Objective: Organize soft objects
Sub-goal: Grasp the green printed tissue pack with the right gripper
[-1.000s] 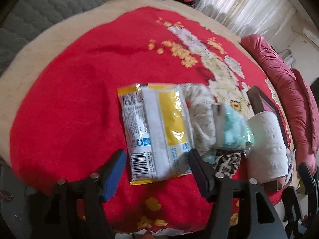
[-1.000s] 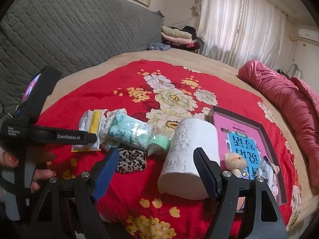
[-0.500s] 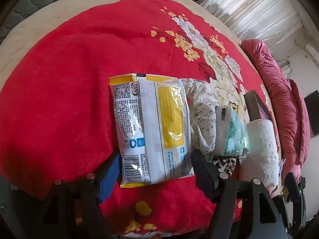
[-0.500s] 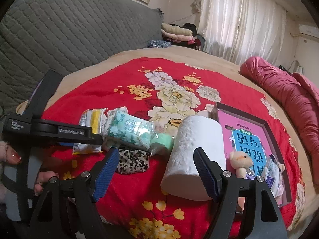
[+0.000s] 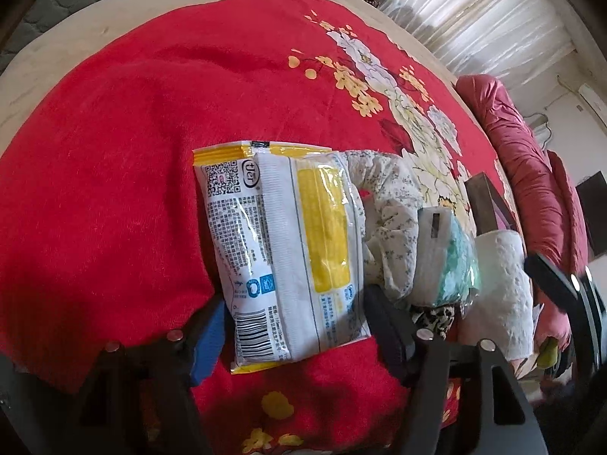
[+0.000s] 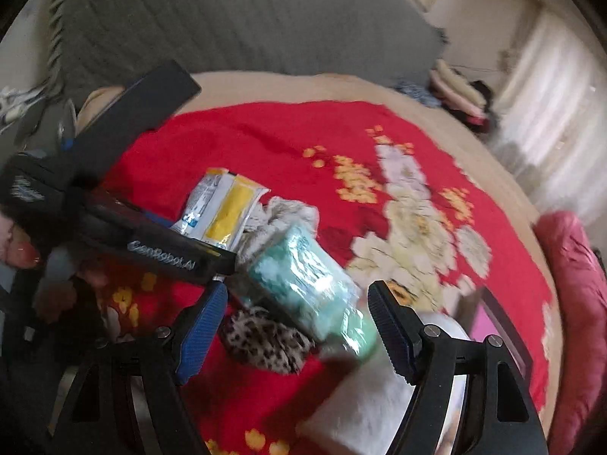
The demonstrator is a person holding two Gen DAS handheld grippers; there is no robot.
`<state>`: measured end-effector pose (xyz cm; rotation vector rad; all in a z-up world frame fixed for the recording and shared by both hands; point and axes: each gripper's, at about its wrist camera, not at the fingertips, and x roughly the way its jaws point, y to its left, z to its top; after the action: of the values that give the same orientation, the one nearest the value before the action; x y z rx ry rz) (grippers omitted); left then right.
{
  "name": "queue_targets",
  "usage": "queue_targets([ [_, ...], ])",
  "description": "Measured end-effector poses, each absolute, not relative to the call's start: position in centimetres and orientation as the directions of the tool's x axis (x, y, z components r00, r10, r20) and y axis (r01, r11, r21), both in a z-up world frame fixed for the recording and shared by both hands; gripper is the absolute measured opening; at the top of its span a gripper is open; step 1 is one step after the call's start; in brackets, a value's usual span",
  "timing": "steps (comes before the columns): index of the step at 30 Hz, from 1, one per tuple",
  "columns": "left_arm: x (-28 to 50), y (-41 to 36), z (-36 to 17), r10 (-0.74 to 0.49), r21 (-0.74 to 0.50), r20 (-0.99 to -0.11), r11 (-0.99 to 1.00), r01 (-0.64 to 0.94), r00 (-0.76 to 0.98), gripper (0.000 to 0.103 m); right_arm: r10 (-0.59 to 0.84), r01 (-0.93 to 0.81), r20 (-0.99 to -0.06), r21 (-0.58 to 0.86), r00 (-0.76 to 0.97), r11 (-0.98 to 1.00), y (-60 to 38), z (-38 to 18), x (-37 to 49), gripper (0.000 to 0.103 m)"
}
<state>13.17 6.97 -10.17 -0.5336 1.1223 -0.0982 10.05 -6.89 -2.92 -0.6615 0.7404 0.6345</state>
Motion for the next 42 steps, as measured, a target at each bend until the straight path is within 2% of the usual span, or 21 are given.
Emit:
queue_targets([
  [6, 13.0, 7.9, -10.3, -0.373, -0.486, -0.818, 0.855, -0.180, 0.437, 0.060, 0.247, -0.792, -0.826, -0.332, 0.506, 0.512, -5.5, -4.8, 13.0, 0.078],
  [14, 13.0, 8.3, -10.5, -0.394, -0.514, -0.803, 0.838, -0.184, 0.447, 0.062, 0.186, -0.832, -0.870, -0.344, 0.457, 0.435, -3.9, -7.1, 14.8, 0.078],
  [15, 13.0, 8.3, -10.5, -0.393, -0.515, -0.802, 0.837, -0.187, 0.449, 0.062, 0.190, -0.831, -0.868, -0.344, 0.459, 0.437, -3.9, -7.1, 14.7, 0.077],
  [16, 13.1, 8.2, -10.6, -0.390, -0.512, -0.804, 0.838, -0.189, 0.450, 0.062, 0.204, -0.834, -0.867, -0.335, 0.455, 0.439, -3.9, -7.0, 14.6, 0.069],
  [19, 13.2, 8.0, -10.6, -0.381, -0.511, -0.805, 0.834, -0.207, 0.455, 0.064, 0.205, -0.830, -0.870, -0.322, 0.449, 0.455, -4.0, -7.0, 14.5, 0.062],
  [23, 13.2, 8.0, -10.6, -0.373, -0.519, -0.801, 0.822, -0.234, 0.468, 0.065, 0.225, -0.809, -0.854, -0.312, 0.468, 0.498, -4.4, -6.4, 13.8, 0.060],
  [27, 13.3, 7.8, -10.5, -0.349, -0.490, -0.814, 0.842, -0.225, 0.465, 0.059, 0.263, -0.764, -0.818, -0.293, 0.512, 0.575, -5.4, -4.8, 13.0, 0.060],
  [33, 13.0, 8.2, -10.3, -0.360, -0.505, -0.800, 0.836, -0.214, 0.480, 0.056, 0.291, -0.677, -0.745, -0.280, 0.600, 0.681, -6.5, -2.3, 11.4, 0.060],
  [42, 12.2, 9.2, -8.9, -0.388, -0.551, -0.753, 0.814, -0.186, 0.531, 0.056, 0.360, -0.526, -0.677, -0.048, 0.642, 0.849, -10.3, -0.5, 10.3, 0.060],
])
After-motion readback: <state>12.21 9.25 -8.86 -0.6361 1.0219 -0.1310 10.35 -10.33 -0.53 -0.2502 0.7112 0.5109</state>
